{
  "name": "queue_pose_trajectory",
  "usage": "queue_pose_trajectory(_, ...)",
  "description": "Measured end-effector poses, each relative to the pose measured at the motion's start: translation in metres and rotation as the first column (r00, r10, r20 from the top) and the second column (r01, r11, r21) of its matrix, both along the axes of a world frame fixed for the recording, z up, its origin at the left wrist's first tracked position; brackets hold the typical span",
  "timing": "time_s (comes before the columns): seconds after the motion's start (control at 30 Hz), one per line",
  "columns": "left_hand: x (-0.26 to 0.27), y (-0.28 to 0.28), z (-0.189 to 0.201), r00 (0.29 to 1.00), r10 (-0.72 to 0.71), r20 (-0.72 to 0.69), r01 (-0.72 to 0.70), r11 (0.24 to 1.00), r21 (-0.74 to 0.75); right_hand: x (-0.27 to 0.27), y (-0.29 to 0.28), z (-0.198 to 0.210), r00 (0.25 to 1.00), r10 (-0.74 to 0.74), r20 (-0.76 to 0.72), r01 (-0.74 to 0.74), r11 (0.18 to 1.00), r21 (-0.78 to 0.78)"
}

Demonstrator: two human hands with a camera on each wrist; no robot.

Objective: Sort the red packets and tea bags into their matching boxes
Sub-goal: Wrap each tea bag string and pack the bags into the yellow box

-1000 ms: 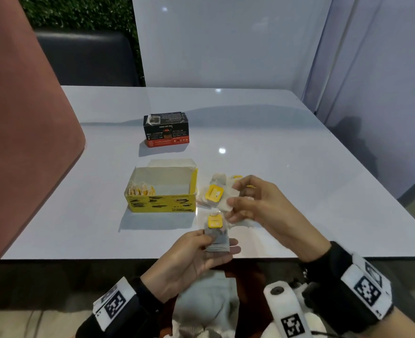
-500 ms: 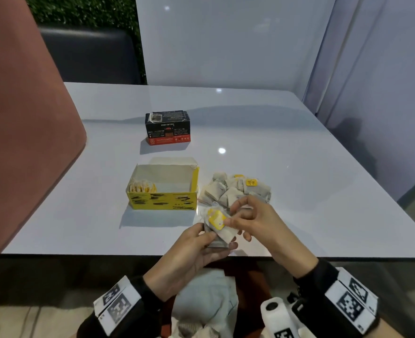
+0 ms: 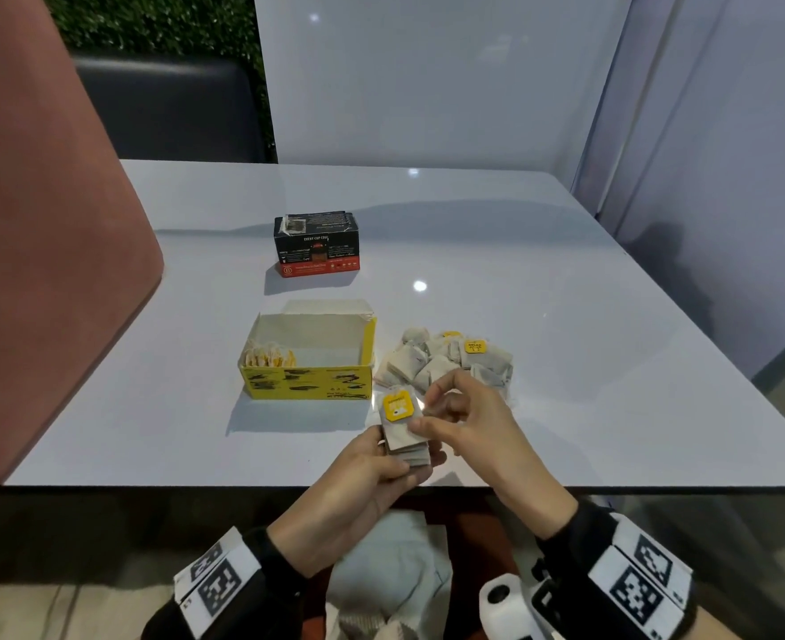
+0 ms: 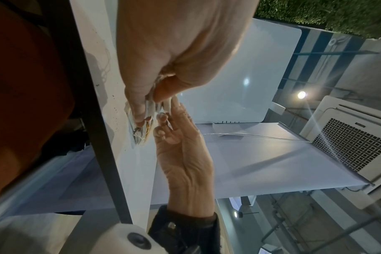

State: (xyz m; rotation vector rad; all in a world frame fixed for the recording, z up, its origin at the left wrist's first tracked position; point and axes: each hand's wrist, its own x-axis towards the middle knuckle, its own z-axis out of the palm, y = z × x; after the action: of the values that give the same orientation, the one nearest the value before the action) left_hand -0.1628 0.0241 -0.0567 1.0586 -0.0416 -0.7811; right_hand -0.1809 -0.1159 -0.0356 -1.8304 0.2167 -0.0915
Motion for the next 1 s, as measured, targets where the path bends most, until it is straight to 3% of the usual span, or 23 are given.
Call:
queue_pose_trajectory(0.17, 0.0, 0.004, 0.005, 1.0, -0.03, 0.007, 0.03, 0.996, -0.081, -0.002, 0.003, 0.0, 1.0, 0.01, 0.003, -0.01, 0.993, -0.115)
queue_pose_trajectory(0.3, 0.001, 0.005, 0.005, 0.998, -0.001, 0.061, -0.001, 0.999, 0.045, -0.001, -0.001, 0.004, 0.994, 0.104, -0.028, -0.107, 0.947, -0.304)
queue_pose_trajectory(0.4, 0.002, 0.012, 0.005, 0.984, -0.037, 0.173, 0.008, 0.986, 0.166, 0.01, -0.013, 0.019, 0.98, 0.181, -0.085, -0.199, 0.912, -0.358)
queue_pose_trajectory(0.53, 0.0, 0.02, 0.012, 0.952, -0.109, 0.286, 0.021, 0.955, 0.294, 0.023, -0.017, 0.039, 0.813, 0.46, -0.357, -0.569, 0.757, -0.321)
queue_pose_trajectory(0.63, -0.001, 0.024, 0.022, 0.933, -0.104, 0.344, -0.024, 0.937, 0.35, 0.034, -0.009, 0.043, 0.758, 0.57, -0.318, -0.652, 0.684, -0.327)
queue_pose_trajectory(0.77, 0.009, 0.041, 0.041, 0.893, -0.062, 0.445, -0.117, 0.924, 0.364, 0.052, 0.009, 0.058, 0.785, 0.6, -0.156, -0.608, 0.694, -0.387)
queue_pose_trajectory(0.9, 0.049, 0.079, 0.054, 0.78, 0.063, 0.623, -0.396, 0.82, 0.413, 0.088, 0.028, 0.085, 0.826, 0.563, 0.033, -0.457, 0.702, -0.546)
queue_pose_trajectory(0.93, 0.064, 0.092, 0.052, 0.717, 0.062, 0.694, -0.493, 0.748, 0.443, 0.102, 0.034, 0.088, 0.828, 0.556, 0.071, -0.388, 0.66, -0.644)
queue_pose_trajectory(1.0, 0.092, 0.116, 0.046, 0.636, -0.049, 0.77, -0.592, 0.609, 0.527, 0.128, 0.044, 0.088, 0.81, 0.585, 0.038, -0.321, 0.497, -0.806)
